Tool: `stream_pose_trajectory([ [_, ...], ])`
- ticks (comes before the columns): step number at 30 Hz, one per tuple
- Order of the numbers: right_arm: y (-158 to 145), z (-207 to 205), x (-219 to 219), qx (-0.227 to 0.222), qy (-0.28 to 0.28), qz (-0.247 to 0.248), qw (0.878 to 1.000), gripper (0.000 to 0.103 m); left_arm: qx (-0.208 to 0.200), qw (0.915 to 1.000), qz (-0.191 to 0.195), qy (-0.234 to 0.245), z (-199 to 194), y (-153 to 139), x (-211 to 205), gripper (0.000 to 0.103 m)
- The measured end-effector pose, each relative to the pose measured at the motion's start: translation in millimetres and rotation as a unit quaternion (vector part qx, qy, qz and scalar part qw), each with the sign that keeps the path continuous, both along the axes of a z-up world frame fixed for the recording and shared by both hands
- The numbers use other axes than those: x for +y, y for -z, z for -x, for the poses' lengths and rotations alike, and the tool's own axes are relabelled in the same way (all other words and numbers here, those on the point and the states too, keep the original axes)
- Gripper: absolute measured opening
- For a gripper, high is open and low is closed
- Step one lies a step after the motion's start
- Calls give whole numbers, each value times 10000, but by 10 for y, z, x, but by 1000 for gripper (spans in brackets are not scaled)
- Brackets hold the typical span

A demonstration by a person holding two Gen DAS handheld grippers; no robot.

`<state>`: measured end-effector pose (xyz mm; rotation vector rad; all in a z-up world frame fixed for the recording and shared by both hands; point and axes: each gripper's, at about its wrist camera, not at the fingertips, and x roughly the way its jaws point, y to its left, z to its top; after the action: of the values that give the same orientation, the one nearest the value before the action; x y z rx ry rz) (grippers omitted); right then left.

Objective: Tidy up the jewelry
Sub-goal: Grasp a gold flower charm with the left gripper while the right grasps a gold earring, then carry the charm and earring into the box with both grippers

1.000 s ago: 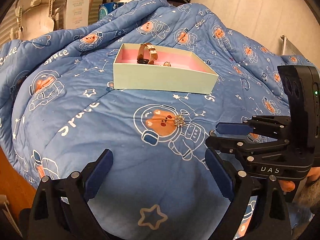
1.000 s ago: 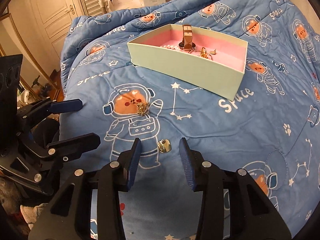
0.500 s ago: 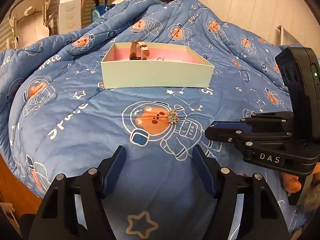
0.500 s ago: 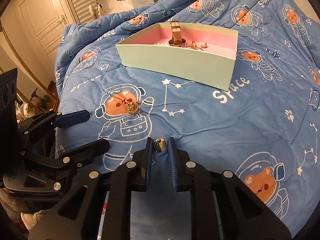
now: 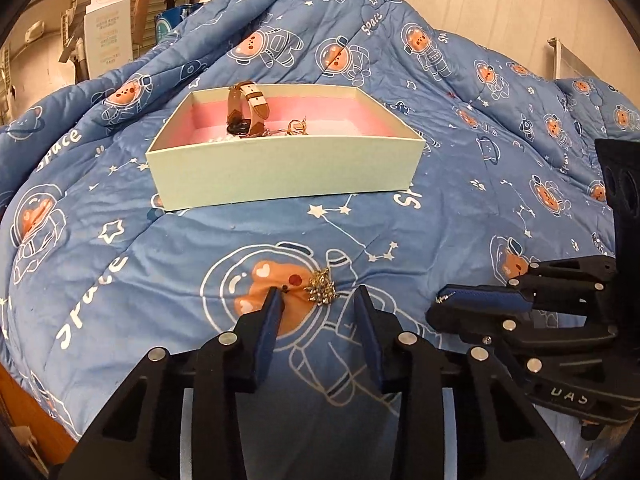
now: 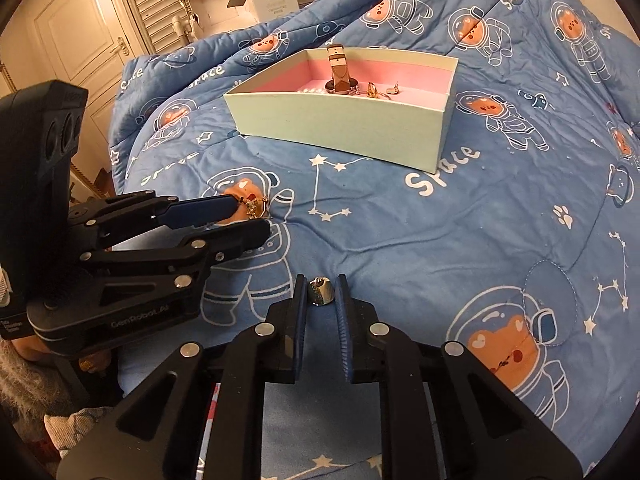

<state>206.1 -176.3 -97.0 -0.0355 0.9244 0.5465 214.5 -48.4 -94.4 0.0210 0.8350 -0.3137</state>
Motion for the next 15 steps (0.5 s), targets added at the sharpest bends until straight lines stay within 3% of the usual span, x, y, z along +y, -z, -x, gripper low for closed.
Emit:
stream_pose_trajectory([
  [4, 7, 1, -23, 10, 18, 1, 10000, 15, 94, 10000, 21, -10, -57, 8, -47, 17],
  [15, -44, -13, -27, 76, -43, -42, 10000, 15, 194, 9985, 510, -31, 63, -60, 47, 16],
])
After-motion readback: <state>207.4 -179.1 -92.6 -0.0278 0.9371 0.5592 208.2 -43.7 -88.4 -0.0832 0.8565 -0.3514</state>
